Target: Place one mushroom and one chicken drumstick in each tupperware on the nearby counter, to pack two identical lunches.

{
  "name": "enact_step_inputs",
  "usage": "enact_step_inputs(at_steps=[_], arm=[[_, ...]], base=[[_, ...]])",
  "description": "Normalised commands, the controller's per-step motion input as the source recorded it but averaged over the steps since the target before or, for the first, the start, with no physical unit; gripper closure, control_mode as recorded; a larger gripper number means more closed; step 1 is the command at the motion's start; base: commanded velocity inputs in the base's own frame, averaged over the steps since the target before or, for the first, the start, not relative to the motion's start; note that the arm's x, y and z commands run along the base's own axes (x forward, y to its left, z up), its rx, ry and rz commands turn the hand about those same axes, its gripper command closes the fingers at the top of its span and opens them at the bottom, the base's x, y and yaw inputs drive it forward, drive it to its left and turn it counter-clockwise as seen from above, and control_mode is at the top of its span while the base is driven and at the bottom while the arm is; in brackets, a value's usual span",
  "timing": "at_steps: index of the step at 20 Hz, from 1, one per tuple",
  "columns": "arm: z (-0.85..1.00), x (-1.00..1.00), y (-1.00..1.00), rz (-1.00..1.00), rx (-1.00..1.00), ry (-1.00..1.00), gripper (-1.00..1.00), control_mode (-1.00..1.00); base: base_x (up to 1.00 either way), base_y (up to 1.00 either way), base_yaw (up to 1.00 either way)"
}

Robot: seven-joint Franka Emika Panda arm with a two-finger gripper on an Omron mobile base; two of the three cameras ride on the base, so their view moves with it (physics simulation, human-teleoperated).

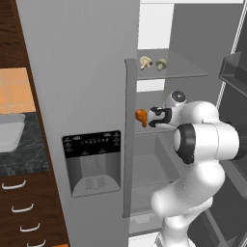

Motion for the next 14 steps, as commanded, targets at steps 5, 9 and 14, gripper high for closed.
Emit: enact_step_inputs(at_steps=[5,9,14], arm=[[-0.22,0.36,-0.16,0.01,0.0,0.04,-1.0,-1.0],[-0.28,0.38,-0.06,0.01,0.0,0.04,-1.0,-1.0],[-0.4,0.24,0.0,0.0,0.0,0.06,1.0,-1.0]], base=[[0.0,0.0,0.0],[0.0,0.0,0.0],[0.0,0.0,0.0]])
